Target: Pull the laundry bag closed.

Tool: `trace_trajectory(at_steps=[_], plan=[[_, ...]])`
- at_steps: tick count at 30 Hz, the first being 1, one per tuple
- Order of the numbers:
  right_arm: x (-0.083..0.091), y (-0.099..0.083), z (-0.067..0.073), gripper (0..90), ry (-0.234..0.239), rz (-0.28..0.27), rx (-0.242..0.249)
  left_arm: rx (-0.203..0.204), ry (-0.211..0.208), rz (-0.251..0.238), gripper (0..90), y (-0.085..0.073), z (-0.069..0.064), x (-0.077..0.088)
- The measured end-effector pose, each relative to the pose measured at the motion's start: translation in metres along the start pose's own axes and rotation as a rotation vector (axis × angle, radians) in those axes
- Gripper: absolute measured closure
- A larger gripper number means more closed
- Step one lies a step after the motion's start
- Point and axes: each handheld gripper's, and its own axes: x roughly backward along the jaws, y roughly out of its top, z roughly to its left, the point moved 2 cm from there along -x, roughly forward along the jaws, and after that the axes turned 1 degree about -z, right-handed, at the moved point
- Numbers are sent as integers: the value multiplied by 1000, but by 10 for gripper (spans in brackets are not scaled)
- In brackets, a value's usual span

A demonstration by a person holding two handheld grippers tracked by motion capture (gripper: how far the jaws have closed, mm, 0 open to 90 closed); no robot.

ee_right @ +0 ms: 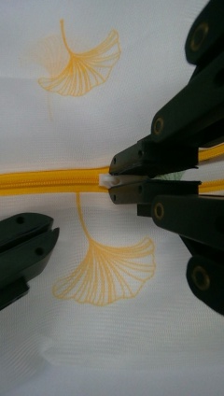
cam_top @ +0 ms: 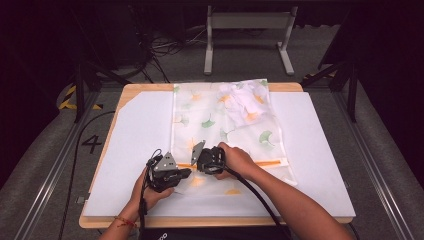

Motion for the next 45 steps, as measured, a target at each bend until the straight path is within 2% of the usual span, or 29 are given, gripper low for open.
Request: trace_trajectory(at_steps=[4,6,14,19,22,27,32,35,41,43,45], plan=[[-1,3,1,847,1,3,4,41,28,56,900,-10,10,-3],[-3,4,2,847,-2,4,6,62,16,49,900,-13,13,-2],[-1,0,0,848,-10,29,0,63,31,56,900,-13,13,-2],[3,-8,0,848,-15,37,2,71,18,47,900,-15,15,-1],[7,-16,-2,848,-17,49,-16,87,8,41,900,-16,16,-1],[20,-36,-4,848,-34,76,-24,96,-2,32,900,-17,18,-1],[34,-62,-6,848,-49,74,-65,103,-6,31,900,-18,18,-1],[45,-79,-6,848,-65,78,-70,110,-1,28,900,-18,18,0],[66,-119,-9,848,-92,90,-136,119,-3,25,900,-19,20,0],[70,-126,-10,848,-92,93,-145,120,-4,24,900,-19,20,0],[78,-141,-12,848,-112,102,-173,125,-8,22,900,-20,20,1]])
